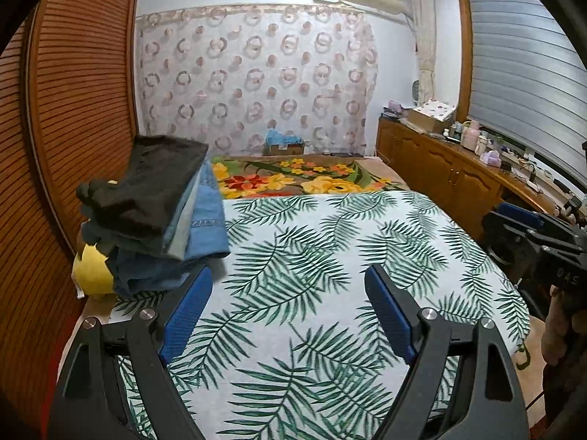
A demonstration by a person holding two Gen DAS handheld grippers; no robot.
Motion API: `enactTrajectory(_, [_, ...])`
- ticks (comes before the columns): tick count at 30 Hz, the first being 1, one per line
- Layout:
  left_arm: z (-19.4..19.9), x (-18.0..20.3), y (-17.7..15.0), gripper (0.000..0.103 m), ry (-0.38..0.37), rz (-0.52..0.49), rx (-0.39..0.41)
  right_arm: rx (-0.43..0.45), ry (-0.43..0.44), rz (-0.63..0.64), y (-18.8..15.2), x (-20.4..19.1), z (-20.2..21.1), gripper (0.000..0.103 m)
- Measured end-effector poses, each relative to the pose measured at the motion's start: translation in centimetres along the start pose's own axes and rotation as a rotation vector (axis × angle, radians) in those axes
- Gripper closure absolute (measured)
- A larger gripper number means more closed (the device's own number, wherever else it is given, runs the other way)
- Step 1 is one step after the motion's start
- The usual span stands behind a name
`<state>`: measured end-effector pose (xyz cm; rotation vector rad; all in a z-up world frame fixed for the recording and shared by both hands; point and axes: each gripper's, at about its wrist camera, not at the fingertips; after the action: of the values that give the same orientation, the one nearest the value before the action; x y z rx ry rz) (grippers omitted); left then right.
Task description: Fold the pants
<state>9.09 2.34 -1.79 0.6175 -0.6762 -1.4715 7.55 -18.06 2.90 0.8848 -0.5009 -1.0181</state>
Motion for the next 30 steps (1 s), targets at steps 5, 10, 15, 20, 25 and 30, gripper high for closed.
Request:
enactTrajectory(5, [1.2,1.1,0.5,0.017,-0.025,-0.019,0.018,0.016,-0.013,-0.012,-0.3,-0.1,1.0,0.042])
enactTrajectory(10, [2.7,2.0,1.2,0.017,-0.028,-0.033,0.046,0.042,-0.017,-0.031,-0.6,-0.3,2.1,0.042])
enactTrajectory(15, [4.1,2.2,1.6,0.017,-0.024,-0.038,0.072,0.064,-0.033,-0.043,-0.7,-0.9,2.9,0.042])
enactTrajectory(20, [4.8,2.1,1.7,0.017,-0.019,-0.038,0.092,0.089,-0.037,-0.045,-1.4,-1.3,3.8,0.042])
enactTrajectory(25, [5.1,2.2,1.6,0.017,-0.017,-0.035,0.100,0.096,-0.046,-0.038,-2.1,-1.2,3.5,0.042])
enactTrajectory(30, [5.1,2.2,1.6,0.017,-0.019,-0.035,0.098,0.092,-0.047,-0.037,-2.1,-0.9,3.1,0.042])
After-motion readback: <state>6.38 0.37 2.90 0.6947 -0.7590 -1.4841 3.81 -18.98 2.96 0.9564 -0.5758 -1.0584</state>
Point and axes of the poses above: each gripper's, at about its wrist camera, not at the fingertips, and z roughly against the way its jaws point, x to its right, y to its top, and after that the axes turned 12 degrees about -x, right-handed
